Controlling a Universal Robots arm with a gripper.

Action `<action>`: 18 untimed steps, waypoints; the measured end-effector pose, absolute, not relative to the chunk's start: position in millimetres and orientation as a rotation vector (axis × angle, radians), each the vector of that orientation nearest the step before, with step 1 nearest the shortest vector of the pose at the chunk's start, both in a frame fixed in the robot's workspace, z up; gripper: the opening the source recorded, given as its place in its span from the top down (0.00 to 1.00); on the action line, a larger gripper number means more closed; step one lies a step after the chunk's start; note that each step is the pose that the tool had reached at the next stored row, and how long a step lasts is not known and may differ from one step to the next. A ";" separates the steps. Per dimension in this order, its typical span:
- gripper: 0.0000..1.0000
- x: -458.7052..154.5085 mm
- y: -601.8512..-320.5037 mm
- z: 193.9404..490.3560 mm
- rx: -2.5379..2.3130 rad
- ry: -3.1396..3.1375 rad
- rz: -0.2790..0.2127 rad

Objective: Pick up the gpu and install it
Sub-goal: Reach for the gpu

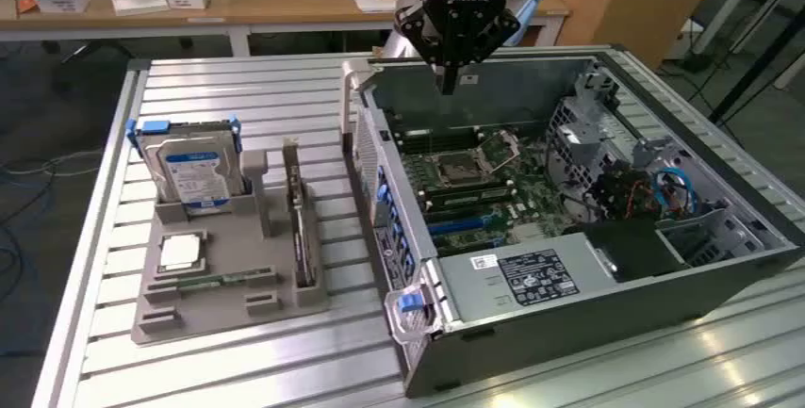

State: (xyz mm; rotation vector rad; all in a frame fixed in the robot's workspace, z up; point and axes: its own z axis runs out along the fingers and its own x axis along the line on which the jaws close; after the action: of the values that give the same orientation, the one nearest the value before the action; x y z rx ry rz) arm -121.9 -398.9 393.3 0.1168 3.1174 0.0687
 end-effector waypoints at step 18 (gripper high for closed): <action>0.89 -130.4 -398.8 392.8 0.117 3.119 0.069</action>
State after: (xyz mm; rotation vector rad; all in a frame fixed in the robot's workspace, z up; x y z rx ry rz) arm -130.4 -398.8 392.8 0.1170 3.1192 0.0687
